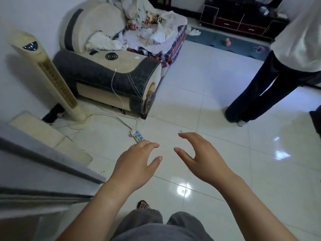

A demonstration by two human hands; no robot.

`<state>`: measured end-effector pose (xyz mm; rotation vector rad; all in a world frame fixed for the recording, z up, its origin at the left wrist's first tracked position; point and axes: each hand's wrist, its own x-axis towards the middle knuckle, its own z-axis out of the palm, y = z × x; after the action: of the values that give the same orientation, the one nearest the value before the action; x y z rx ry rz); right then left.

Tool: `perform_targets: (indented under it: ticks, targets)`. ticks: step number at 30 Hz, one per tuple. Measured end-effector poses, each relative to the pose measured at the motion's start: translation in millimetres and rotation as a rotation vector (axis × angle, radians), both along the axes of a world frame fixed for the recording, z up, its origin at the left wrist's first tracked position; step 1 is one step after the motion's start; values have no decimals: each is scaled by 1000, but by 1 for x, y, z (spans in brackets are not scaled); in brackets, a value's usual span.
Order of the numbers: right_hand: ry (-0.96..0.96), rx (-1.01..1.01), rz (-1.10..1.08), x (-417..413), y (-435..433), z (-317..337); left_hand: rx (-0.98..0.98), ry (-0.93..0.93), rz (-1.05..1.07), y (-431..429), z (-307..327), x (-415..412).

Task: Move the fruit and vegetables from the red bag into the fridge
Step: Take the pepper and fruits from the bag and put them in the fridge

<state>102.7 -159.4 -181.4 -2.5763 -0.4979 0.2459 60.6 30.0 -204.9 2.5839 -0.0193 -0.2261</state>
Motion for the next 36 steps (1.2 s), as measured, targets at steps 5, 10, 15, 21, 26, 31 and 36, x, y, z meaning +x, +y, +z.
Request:
perform_targets:
  ticks: [5, 10, 15, 21, 26, 31, 36]
  targets:
    - [42, 36, 131, 64, 26, -13, 9, 42, 154, 19, -7, 42]
    - [94, 34, 361, 141, 62, -31, 18, 65, 370, 40, -14, 81]
    - [98, -23, 642, 234, 91, -36, 30, 114, 587, 62, -15, 134]
    - [42, -14, 846, 329, 132, -33, 47, 65, 818, 91, -9, 218]
    - [111, -49, 1027, 366, 167, -39, -57, 72, 982, 115, -1, 232]
    - [117, -60, 1137, 384, 248, -47, -69, 109, 1146, 163, -6, 227]
    - [105, -36, 1249, 385, 355, -54, -91, 86, 1239, 243, -17, 223]
